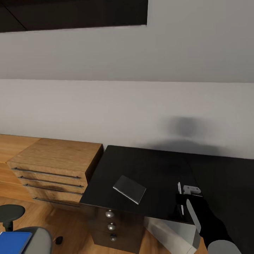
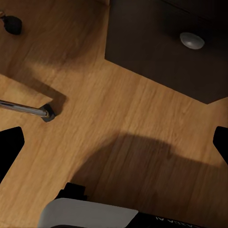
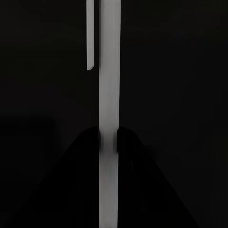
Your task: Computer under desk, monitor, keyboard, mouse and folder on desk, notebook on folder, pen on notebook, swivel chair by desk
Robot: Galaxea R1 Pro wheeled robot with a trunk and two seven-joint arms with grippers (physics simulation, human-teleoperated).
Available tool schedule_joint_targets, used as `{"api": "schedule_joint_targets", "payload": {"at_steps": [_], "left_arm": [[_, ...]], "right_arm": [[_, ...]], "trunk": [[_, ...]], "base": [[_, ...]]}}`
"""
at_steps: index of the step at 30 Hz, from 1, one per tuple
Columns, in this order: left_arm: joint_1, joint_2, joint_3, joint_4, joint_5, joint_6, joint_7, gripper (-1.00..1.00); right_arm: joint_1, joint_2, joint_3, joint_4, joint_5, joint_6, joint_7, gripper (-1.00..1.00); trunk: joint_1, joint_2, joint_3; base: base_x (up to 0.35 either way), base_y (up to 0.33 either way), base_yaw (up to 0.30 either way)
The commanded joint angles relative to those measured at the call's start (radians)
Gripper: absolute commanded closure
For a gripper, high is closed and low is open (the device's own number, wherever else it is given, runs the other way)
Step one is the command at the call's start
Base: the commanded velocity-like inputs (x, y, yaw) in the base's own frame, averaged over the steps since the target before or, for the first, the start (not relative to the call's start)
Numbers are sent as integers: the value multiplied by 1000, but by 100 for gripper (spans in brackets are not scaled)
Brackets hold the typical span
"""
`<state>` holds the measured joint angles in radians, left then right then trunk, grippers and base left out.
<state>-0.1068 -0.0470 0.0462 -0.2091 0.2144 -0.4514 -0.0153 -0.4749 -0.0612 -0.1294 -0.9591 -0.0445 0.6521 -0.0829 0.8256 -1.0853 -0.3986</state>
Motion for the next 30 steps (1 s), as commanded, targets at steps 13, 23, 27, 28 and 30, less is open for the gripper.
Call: {"api": "schedule_joint_targets", "payload": {"at_steps": [13, 23, 27, 28, 30], "left_arm": [[-1, -1, 4, 1, 0, -3, -2, -100], [-1, -1, 4, 0, 0, -4, -2, -100], [-1, -1, 4, -1, 0, -4, -2, -100], [-1, -1, 4, -1, 0, -4, -2, -100], [-1, -1, 4, -1, 0, -4, -2, -100]], "right_arm": [[-1, 0, 1, -1, -6, 4, -4, -100], [-1, 0, 1, -6, -9, 4, 14, -100], [0, 0, 1, -8, -8, 4, 38, -100], [0, 0, 1, -8, -8, 4, 41, -100], [0, 0, 1, -8, -8, 4, 46, -100]], "trunk": [[0, -1, -1], [0, -1, -1], [0, -1, -1], [0, -1, -1], [0, -1, -1]], "base": [[0, 0, 0], [0, 0, 0], [0, 0, 0], [0, 0, 0], [0, 0, 0]]}}
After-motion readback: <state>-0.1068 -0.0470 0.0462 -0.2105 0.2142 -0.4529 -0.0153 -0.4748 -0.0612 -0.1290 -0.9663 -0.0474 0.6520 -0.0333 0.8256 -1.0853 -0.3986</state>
